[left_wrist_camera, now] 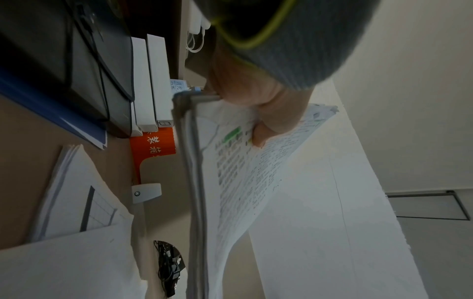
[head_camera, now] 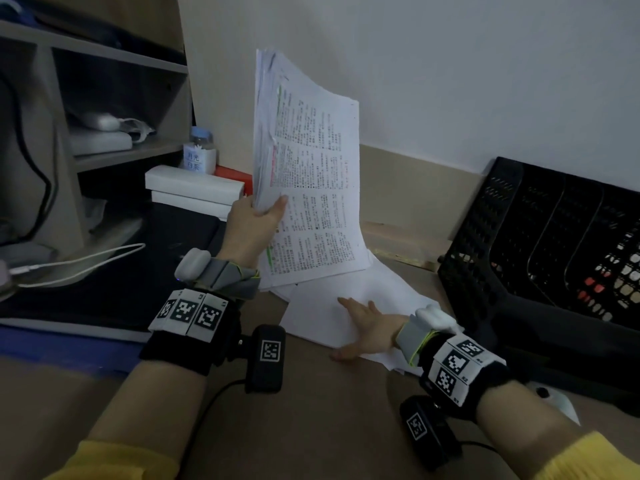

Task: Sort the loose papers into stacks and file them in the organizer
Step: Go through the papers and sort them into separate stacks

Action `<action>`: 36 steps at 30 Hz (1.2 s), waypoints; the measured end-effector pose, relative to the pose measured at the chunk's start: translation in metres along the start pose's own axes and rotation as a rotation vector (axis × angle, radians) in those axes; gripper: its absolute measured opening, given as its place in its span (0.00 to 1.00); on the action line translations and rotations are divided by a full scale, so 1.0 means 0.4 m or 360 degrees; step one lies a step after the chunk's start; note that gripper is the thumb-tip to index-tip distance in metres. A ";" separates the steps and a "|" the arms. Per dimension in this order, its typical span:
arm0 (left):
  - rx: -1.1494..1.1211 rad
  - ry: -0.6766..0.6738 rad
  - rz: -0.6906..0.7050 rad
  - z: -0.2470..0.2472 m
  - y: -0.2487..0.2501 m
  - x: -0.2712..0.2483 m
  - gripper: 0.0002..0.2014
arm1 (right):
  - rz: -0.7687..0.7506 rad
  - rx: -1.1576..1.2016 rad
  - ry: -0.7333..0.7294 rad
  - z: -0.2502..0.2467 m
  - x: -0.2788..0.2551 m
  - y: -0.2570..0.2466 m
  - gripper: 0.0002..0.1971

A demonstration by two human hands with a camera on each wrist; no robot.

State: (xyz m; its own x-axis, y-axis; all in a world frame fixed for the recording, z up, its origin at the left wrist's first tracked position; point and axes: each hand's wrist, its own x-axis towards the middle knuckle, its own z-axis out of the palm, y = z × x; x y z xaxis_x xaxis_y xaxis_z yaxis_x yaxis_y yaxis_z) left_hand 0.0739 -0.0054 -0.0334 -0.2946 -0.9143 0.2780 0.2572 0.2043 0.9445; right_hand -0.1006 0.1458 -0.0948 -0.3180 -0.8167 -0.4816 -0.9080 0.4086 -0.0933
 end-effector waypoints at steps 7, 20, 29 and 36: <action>0.0031 -0.0049 0.0010 0.022 0.006 -0.018 0.16 | -0.0110 0.0126 0.0252 0.027 0.000 0.004 0.54; 0.0048 -0.0079 -0.0007 0.030 0.008 -0.027 0.15 | -0.0300 -0.0120 0.0384 0.018 -0.044 -0.041 0.40; 0.0047 -0.0076 0.0009 0.025 0.010 -0.026 0.17 | -0.0362 -0.0351 0.0470 0.018 -0.028 -0.041 0.34; 0.0015 -0.0085 0.0041 0.025 0.021 -0.029 0.15 | -0.0422 -0.0210 0.0409 -0.019 -0.023 -0.066 0.34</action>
State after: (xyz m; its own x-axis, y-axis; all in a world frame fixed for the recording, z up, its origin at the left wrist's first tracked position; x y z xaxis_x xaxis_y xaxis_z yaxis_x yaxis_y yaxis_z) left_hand 0.0702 0.0105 -0.0269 -0.3368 -0.8887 0.3111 0.2565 0.2313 0.9384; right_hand -0.0759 0.1394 -0.0814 -0.1108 -0.9691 -0.2203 -0.9897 0.1277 -0.0643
